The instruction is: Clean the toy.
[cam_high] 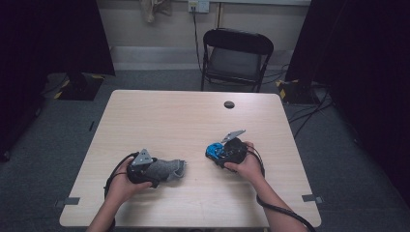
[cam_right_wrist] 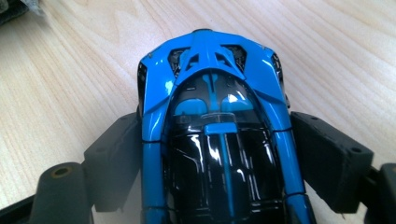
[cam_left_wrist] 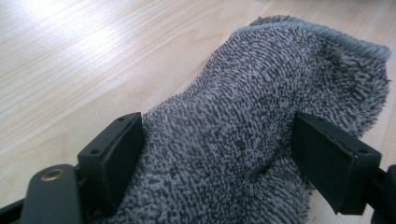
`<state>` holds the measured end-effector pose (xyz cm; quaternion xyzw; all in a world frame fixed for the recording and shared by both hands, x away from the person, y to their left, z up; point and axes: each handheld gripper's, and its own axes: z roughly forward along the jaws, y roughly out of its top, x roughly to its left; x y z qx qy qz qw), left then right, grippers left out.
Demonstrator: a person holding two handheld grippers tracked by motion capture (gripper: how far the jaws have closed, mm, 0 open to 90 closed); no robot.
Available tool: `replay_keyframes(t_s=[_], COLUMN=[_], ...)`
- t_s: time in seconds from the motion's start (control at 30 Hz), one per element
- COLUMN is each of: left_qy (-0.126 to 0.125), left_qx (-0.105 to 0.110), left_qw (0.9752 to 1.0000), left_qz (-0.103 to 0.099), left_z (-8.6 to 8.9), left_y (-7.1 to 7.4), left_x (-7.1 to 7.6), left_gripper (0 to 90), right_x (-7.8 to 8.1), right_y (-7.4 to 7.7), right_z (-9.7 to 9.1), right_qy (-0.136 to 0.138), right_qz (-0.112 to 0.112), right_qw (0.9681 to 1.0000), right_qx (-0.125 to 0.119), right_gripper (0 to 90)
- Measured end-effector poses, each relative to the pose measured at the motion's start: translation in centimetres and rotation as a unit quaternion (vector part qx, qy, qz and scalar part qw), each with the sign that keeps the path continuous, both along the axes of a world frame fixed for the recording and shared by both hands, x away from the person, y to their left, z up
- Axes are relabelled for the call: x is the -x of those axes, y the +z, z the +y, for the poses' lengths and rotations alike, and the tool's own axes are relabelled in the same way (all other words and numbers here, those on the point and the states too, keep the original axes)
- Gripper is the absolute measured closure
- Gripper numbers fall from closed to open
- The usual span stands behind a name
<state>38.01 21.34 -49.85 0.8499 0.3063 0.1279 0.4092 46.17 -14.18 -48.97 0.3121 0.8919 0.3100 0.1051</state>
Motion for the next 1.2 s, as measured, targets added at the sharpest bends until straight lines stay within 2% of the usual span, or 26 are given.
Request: replay_keyframes(t_s=[0.2, 0.33, 0.47, 0.63, 0.87, 1.2], left_qy=[0.001, 0.000, 0.000, 0.002, 0.004, 0.002], left_qx=[0.003, 0.003, 0.006, 0.003, 0.000, 0.002], left_qw=[1.0000, 1.0000, 1.0000, 1.0000, 1.0000, 1.0000], left_qz=[-0.002, -0.003, -0.001, -0.004, -0.003, -0.003], left_z=[0.03, 0.11, 0.14, 0.10, 0.01, 0.09], left_y=[-0.10, -0.13, -0.18, -0.18, -0.18, -0.13], left_x=[0.05, -0.02, -0.05, 0.01, 0.06, -0.05], left_gripper=[17.8, 17.8, 18.0, 18.1, 18.3, 18.6], right_x=[0.22, 0.08, 0.20, 0.36, 0.33, 0.37], right_y=[-0.23, -0.10, -0.26, -0.31, 0.05, 0.03], right_z=[-0.24, -0.40, -0.62, -0.76, -0.39, -0.05], right_qy=[0.007, 0.018, 0.021, 0.016, 0.003, -0.025], right_qz=[-0.011, -0.006, -0.011, -0.013, -0.002, -0.001], right_qw=[0.9998, 0.9998, 0.9996, 0.9996, 1.0000, 0.9996], right_qx=[-0.015, -0.008, -0.016, -0.019, -0.003, -0.011], right_gripper=[23.7, 23.0, 22.9, 24.5, 25.5, 25.9])
